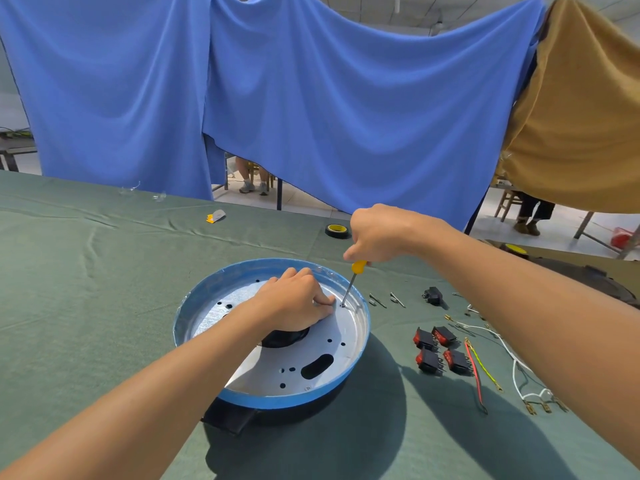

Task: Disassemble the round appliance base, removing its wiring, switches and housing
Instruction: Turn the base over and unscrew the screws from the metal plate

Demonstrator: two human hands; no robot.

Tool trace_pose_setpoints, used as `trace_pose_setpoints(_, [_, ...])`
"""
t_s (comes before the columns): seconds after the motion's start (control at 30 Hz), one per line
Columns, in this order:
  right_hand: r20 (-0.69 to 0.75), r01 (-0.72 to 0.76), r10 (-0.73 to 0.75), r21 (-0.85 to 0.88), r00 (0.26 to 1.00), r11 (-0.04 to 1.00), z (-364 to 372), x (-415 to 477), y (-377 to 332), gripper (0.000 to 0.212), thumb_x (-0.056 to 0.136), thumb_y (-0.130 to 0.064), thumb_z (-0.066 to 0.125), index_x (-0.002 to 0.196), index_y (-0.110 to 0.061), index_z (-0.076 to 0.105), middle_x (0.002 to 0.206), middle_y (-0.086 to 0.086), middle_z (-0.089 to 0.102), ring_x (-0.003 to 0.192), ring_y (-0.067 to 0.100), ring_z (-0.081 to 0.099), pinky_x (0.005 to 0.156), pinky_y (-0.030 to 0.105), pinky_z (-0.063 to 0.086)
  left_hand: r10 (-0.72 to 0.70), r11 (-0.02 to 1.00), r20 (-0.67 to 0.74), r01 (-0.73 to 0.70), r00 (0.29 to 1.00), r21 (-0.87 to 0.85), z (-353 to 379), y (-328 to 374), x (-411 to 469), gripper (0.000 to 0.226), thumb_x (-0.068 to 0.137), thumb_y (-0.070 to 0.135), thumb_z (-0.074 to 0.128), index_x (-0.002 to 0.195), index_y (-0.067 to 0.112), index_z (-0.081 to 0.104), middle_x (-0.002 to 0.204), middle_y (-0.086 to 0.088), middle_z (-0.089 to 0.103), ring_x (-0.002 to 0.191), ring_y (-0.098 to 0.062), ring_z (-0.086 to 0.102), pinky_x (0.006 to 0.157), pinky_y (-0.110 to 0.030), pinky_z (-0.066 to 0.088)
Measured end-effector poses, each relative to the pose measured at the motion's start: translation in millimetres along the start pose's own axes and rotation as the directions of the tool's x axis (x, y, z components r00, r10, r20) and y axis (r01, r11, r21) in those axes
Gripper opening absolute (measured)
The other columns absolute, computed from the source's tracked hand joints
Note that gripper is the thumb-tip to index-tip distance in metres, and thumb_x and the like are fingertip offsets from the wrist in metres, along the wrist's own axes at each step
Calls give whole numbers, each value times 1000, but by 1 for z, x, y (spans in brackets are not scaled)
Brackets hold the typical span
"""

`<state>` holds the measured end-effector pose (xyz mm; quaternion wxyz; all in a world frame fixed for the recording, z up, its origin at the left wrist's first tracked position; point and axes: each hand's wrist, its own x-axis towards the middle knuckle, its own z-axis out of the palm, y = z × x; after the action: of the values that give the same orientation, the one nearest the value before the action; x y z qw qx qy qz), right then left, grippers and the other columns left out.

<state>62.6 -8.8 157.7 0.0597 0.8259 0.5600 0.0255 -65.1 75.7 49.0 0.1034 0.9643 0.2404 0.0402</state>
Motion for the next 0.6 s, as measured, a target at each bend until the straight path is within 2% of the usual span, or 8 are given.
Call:
trace_pose_setpoints(0.13, [26,91,-92,43,995,995,-6,-2,-1,10,82,-30,74,82,-21,69,81,-3,65,82,20,60,57,25,43,-3,1000,-4,3,1000,-5,1,0,1,33,99,50,44,121,41,66,131,1,46,122,-25,36,96,-41,35])
trace_pose_setpoints(0.2, [60,126,-130,66,990,990,-7,-1,-1,7,81,-27,75,81,-26,67,84,-4,65,87,21,62,55,24,41,-13,1000,-14,13,1000,0,2,0,1,32,99,51,43,117,42,68,130,1,46,122,-25,36,94,-40,34])
trace_pose_setpoints(0.27, [77,133,-139,75,987,988,-5,0,-3,9,82,-30,73,81,-24,66,85,1,65,88,24,63,54,25,40,-21,1000,-19,21,1000,-1,3,0,1,33,98,52,43,114,42,69,129,2,46,122,-24,36,90,-38,32])
trace_pose_setpoints(0.33, [54,94,-96,50,994,994,-2,0,-4,33,87,-47,64,77,-16,65,74,3,65,77,24,62,54,27,39,-21,1000,-21,20,1000,-8,3,0,1,33,98,52,43,114,42,70,128,2,47,121,-24,36,87,-37,31])
trace_pose_setpoints(0.4, [26,34,-35,19,999,999,-2,0,-5,53,91,-57,50,62,-14,62,49,-4,60,60,18,56,51,27,36,-12,1000,-15,12,1000,-5,2,0,1,33,98,52,43,117,42,68,129,1,47,121,-25,37,88,-37,31])
trace_pose_setpoints(0.43, [30,26,-26,2,999,1000,-2,1,-5,53,93,-53,48,60,-15,63,46,-7,59,59,17,56,50,26,37,-8,1000,-11,8,1000,-1,1,-1,1,33,99,51,43,119,42,67,129,1,47,122,-25,37,90,-39,33])
trace_pose_setpoints(0.5, [26,22,-21,-21,999,1000,-1,2,-4,40,91,-40,55,59,-16,62,53,-7,61,60,17,53,49,25,36,-5,1000,-6,5,1000,5,1,-1,2,34,99,51,43,122,41,66,131,1,46,122,-25,37,92,-40,34])
trace_pose_setpoints(0.6, [-16,24,-24,8,1000,1000,1,0,-2,30,82,-32,68,62,-16,53,61,0,50,60,20,46,52,27,36,-10,1000,-10,10,1000,2,1,0,1,34,99,52,43,120,41,67,131,1,46,122,-24,37,92,-39,33])
